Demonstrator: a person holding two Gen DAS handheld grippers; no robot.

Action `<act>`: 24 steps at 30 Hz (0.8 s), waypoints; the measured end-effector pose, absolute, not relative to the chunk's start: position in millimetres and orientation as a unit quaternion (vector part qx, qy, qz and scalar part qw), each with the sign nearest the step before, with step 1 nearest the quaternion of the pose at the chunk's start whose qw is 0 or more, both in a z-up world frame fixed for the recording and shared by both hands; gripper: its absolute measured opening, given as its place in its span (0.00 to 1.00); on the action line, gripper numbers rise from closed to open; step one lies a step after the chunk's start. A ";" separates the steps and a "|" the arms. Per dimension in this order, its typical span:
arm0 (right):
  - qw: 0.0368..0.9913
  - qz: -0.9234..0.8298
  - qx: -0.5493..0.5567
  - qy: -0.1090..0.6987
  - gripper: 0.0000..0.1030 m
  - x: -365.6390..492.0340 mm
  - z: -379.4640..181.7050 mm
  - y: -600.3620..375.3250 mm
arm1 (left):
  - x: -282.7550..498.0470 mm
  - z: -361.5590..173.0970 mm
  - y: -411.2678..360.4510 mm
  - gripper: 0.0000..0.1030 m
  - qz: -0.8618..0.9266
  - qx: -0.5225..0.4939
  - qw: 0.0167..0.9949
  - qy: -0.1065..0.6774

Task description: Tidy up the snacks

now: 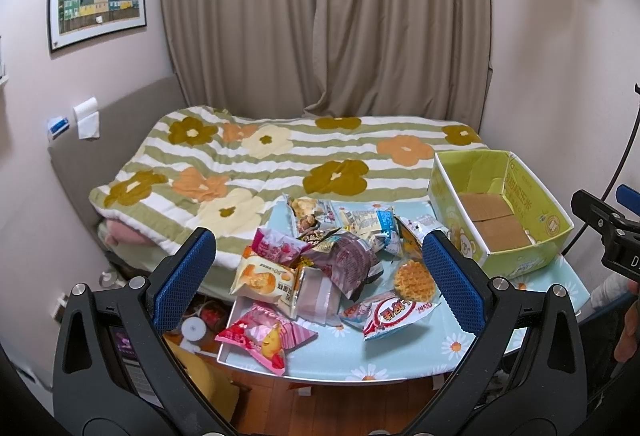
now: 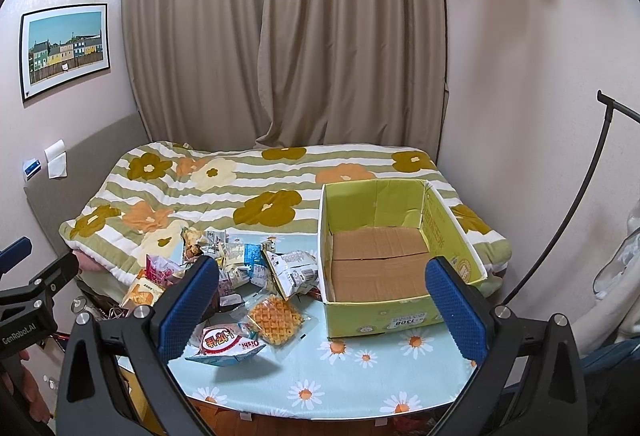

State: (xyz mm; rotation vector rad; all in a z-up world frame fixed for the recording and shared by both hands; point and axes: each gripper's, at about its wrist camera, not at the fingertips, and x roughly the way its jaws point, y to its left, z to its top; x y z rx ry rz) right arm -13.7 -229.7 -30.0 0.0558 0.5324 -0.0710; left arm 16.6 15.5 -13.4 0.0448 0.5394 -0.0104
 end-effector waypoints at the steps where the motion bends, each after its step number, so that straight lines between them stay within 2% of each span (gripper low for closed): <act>1: 0.964 -0.035 0.028 0.263 1.00 -13.7 -29.7 -230.6 | 16.8 -13.4 15.4 1.00 -0.005 0.023 0.963 0.267; 24: 0.960 -0.014 0.030 0.276 1.00 -10.7 -29.3 -224.2 | 18.3 -16.2 28.5 1.00 0.009 0.025 0.958 0.285</act>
